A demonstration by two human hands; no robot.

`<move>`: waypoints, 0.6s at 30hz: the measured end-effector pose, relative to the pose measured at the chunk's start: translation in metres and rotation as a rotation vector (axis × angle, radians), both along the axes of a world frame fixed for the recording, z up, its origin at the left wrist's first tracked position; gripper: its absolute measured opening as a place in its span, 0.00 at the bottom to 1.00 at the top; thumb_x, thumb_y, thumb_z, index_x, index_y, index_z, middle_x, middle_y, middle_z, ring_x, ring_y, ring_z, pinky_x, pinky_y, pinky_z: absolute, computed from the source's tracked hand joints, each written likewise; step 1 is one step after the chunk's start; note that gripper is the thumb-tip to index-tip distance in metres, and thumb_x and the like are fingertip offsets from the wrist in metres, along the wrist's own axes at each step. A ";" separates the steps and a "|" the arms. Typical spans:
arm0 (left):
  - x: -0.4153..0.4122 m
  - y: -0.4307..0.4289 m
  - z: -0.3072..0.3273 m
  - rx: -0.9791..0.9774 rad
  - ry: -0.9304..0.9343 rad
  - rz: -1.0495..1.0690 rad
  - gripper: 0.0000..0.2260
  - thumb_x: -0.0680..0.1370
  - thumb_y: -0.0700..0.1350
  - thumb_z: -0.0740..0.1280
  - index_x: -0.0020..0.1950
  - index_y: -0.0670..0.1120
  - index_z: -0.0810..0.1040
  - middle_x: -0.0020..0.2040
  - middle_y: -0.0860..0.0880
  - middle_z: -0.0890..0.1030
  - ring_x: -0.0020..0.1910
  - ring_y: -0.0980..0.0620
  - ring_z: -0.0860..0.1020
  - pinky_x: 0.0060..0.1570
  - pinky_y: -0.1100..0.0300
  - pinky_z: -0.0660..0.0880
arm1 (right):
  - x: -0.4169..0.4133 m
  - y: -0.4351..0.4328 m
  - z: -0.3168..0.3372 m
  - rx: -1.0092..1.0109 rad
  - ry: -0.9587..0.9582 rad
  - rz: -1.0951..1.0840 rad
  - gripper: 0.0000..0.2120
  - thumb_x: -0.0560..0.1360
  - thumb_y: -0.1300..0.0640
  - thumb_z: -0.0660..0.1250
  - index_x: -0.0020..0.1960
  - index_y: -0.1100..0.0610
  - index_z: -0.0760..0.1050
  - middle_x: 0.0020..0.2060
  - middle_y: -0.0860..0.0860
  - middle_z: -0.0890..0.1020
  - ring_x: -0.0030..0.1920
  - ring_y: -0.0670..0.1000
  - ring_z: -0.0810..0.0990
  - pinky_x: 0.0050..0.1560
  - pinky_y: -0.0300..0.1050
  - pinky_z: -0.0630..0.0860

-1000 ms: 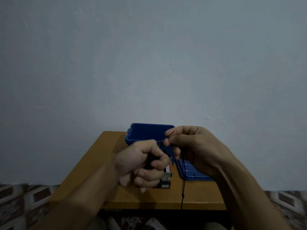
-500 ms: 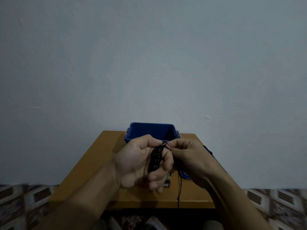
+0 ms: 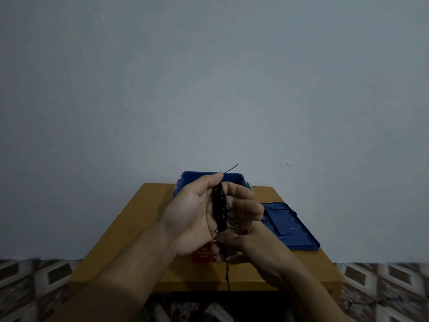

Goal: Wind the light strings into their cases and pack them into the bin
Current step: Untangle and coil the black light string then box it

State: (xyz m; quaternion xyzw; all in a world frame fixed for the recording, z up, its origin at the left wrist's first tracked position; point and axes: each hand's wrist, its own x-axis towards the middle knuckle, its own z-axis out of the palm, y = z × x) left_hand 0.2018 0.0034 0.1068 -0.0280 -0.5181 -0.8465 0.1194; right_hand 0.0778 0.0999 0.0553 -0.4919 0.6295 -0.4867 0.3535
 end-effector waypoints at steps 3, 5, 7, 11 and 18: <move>-0.002 0.001 -0.001 0.007 0.000 0.034 0.27 0.84 0.55 0.51 0.54 0.35 0.81 0.49 0.35 0.84 0.51 0.39 0.83 0.56 0.45 0.78 | 0.002 0.001 -0.002 -0.010 0.023 0.011 0.09 0.81 0.57 0.65 0.44 0.58 0.78 0.36 0.53 0.82 0.37 0.53 0.79 0.46 0.52 0.74; -0.003 0.001 -0.002 -0.003 -0.008 0.071 0.28 0.84 0.55 0.51 0.57 0.34 0.79 0.53 0.33 0.83 0.52 0.39 0.82 0.63 0.44 0.73 | 0.004 0.001 -0.002 -0.013 0.044 0.021 0.10 0.82 0.56 0.65 0.44 0.57 0.78 0.35 0.53 0.81 0.36 0.53 0.78 0.45 0.51 0.74; -0.004 0.002 -0.003 -0.009 -0.007 0.101 0.28 0.83 0.55 0.51 0.60 0.33 0.77 0.55 0.33 0.82 0.54 0.39 0.82 0.65 0.43 0.71 | 0.004 0.001 -0.002 -0.004 0.063 0.031 0.10 0.82 0.55 0.64 0.43 0.56 0.78 0.35 0.53 0.81 0.36 0.52 0.78 0.45 0.50 0.74; -0.006 0.001 -0.003 0.015 0.008 0.190 0.27 0.83 0.55 0.51 0.63 0.35 0.77 0.59 0.35 0.82 0.57 0.40 0.82 0.66 0.46 0.71 | 0.002 0.003 0.000 0.002 0.045 0.064 0.11 0.82 0.55 0.64 0.45 0.60 0.79 0.36 0.54 0.81 0.35 0.53 0.77 0.43 0.50 0.74; -0.008 -0.008 -0.003 0.131 0.068 0.346 0.24 0.85 0.55 0.47 0.73 0.44 0.71 0.65 0.45 0.81 0.68 0.45 0.76 0.73 0.50 0.63 | -0.001 0.007 0.007 0.012 0.012 0.071 0.12 0.82 0.56 0.64 0.42 0.60 0.79 0.29 0.53 0.78 0.28 0.50 0.73 0.33 0.42 0.72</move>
